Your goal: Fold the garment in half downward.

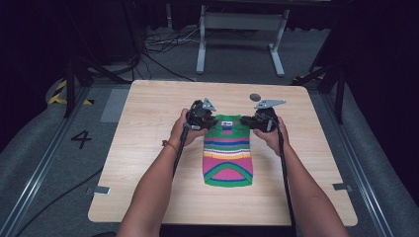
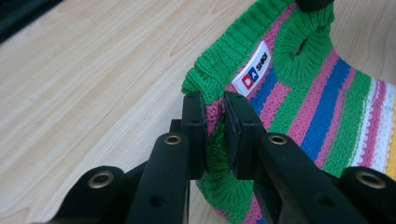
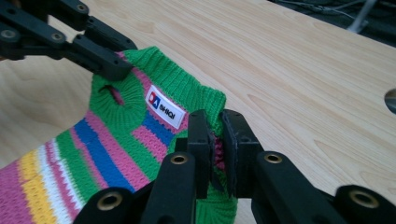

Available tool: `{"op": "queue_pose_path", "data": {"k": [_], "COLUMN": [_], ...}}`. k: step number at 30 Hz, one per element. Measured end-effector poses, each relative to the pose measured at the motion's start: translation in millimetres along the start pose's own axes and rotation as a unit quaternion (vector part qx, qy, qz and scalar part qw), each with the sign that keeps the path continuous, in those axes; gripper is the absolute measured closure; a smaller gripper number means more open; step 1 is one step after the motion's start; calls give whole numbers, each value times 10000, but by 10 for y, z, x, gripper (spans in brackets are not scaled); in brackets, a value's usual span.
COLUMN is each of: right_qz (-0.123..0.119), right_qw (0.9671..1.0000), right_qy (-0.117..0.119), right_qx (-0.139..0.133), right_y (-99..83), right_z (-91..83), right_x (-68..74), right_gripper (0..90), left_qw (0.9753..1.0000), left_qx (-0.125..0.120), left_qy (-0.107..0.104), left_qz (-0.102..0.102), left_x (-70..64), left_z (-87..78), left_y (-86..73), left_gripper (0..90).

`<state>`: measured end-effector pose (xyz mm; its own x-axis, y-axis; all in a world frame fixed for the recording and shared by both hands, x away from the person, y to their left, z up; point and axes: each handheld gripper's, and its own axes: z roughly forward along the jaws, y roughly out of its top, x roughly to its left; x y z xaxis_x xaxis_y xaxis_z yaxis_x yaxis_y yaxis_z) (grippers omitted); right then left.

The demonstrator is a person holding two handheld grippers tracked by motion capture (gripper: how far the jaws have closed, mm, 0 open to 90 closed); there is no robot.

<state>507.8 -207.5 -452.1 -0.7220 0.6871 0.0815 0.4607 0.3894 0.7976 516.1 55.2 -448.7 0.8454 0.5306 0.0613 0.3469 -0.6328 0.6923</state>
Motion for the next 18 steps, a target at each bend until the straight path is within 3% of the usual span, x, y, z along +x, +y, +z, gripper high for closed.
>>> {"op": "queue_pose_path", "data": {"k": [1,2,3,4,5,18], "right_qz": [-47,-89,-89,-199,-199,-846], "right_qw": [10000,9999,9999,9994,9994,9944], "right_qy": [29,115,115,279,279,604], "right_qx": [-19,-38,-38,-46,-46,-200], "right_y": [-3,-7,-7,-16,-16,-138], "right_z": [-24,-54,-54,-103,-103,-408], "right_x": [13,31,31,58,58,335], "right_gripper": [822,816,816,816,816,828], "left_qw": [10000,9997,9997,9992,9987,9937], "left_qx": [0,-57,-57,-19,-39,-379], "left_qy": [0,-3,-3,4,39,82], "left_qz": [0,229,229,398,504,1054], "left_x": [0,-51,-51,-71,-99,-464], "left_z": [0,-66,-66,-98,-126,-430], "left_y": [0,-8,-8,-10,-22,-207], "left_gripper": [802,807,810,810,810,804]}}
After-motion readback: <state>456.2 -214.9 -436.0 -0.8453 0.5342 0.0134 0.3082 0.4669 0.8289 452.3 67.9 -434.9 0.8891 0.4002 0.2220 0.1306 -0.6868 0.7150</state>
